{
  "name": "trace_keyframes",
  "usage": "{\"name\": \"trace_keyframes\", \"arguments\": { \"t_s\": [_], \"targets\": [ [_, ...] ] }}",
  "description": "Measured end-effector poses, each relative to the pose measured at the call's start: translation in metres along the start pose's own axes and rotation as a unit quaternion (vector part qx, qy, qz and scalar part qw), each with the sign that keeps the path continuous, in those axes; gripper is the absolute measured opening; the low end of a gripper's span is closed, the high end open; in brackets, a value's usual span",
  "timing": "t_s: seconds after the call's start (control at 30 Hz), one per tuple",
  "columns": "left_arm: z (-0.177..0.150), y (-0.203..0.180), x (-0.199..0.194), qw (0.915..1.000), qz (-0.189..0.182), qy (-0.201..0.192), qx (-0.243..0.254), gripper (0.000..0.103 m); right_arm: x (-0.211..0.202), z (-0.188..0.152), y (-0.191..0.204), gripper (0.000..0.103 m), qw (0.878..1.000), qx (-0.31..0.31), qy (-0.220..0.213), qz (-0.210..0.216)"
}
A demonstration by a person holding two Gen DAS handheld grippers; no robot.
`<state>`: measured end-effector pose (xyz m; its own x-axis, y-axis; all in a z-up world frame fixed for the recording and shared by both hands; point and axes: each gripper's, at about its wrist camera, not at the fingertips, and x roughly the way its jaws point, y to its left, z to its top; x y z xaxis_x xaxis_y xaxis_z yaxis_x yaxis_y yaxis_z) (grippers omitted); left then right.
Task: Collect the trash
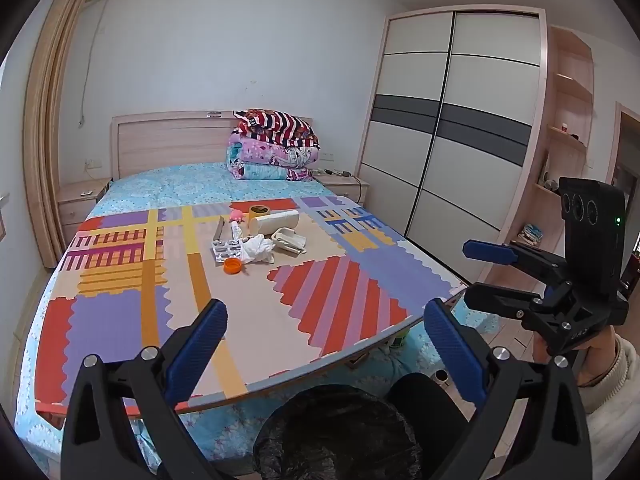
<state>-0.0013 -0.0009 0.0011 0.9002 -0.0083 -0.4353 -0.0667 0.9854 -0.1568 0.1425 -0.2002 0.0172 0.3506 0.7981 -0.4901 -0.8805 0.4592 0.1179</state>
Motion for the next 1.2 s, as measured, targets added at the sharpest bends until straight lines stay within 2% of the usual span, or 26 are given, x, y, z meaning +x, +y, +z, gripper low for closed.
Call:
{"name": "trace_keyframes", "arguments": {
  "t_s": [1.2],
  "targets": [
    [0.0028, -0.0016, -0.0001, 1.0000, 0.001, 0.000, 0.001, 0.095, -0.0003, 0.0006, 0.0021, 0.099, 1.000, -0.003, -0.003, 0.000]
  ]
}}
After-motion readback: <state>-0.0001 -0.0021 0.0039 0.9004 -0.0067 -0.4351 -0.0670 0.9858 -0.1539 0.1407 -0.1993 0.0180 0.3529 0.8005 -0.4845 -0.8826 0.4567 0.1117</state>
